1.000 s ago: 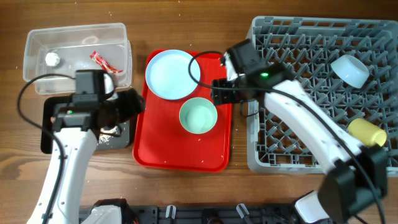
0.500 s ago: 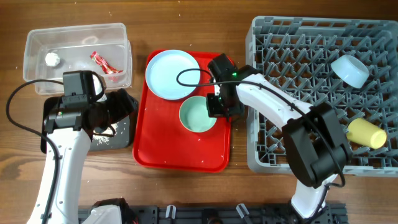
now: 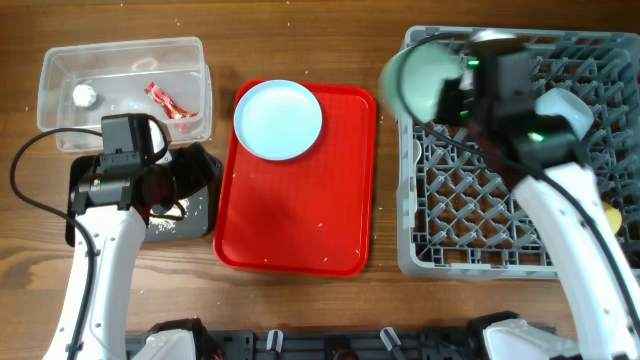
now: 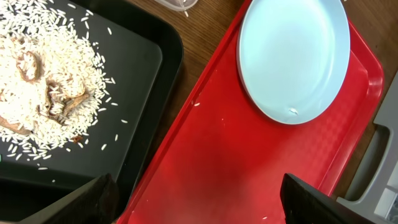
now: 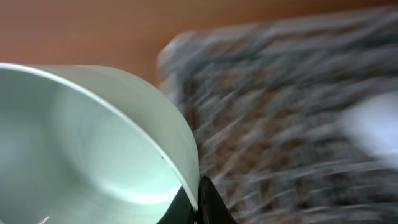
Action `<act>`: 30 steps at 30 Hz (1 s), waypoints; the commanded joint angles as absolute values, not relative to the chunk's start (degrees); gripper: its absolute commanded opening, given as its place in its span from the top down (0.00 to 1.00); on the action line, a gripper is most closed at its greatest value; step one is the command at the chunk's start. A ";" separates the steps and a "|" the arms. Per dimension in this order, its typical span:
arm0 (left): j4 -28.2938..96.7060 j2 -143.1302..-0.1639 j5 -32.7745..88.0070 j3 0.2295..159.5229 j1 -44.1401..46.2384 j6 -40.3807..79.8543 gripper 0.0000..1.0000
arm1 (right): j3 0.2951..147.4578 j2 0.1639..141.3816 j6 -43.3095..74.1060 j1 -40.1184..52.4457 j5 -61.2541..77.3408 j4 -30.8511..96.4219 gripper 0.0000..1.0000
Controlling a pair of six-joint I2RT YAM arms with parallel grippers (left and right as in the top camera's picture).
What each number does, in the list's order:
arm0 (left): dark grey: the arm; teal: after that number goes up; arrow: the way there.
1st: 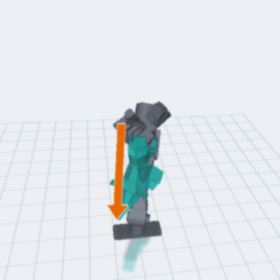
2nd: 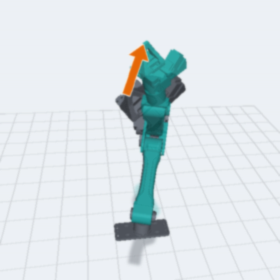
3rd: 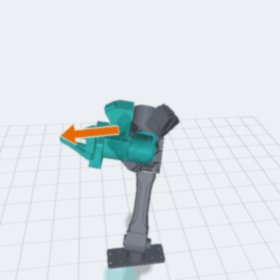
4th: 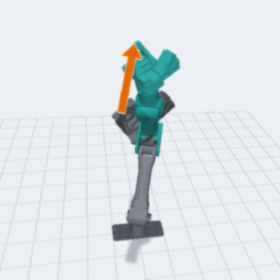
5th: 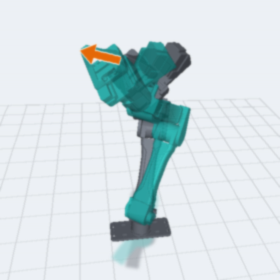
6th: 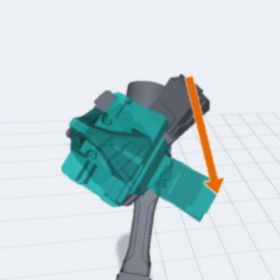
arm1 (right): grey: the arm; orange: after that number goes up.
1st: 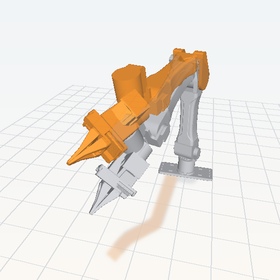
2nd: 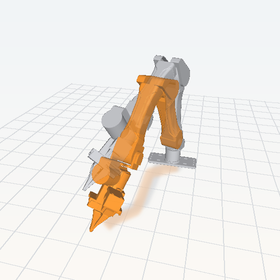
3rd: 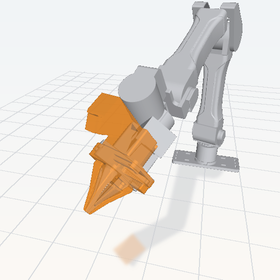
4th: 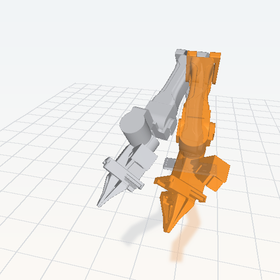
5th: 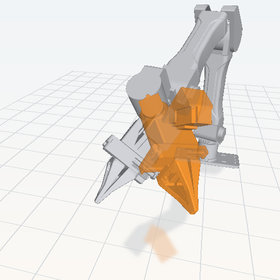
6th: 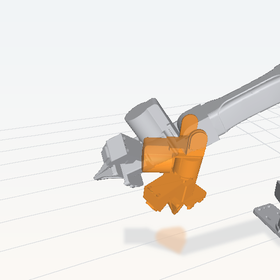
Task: Sort waste into correct bins and load items into the dishwasher rack
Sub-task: 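Grasp the green bowl with the right gripper and lift it, then place the green bowl in the rack's upper area and release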
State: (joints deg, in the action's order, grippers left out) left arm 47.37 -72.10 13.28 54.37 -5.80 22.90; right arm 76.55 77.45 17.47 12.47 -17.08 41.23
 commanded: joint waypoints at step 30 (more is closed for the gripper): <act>48.45 -71.79 12.78 53.93 -6.24 22.81 0.15 | 76.38 117.23 -14.37 4.99 -74.56 -5.13 0.96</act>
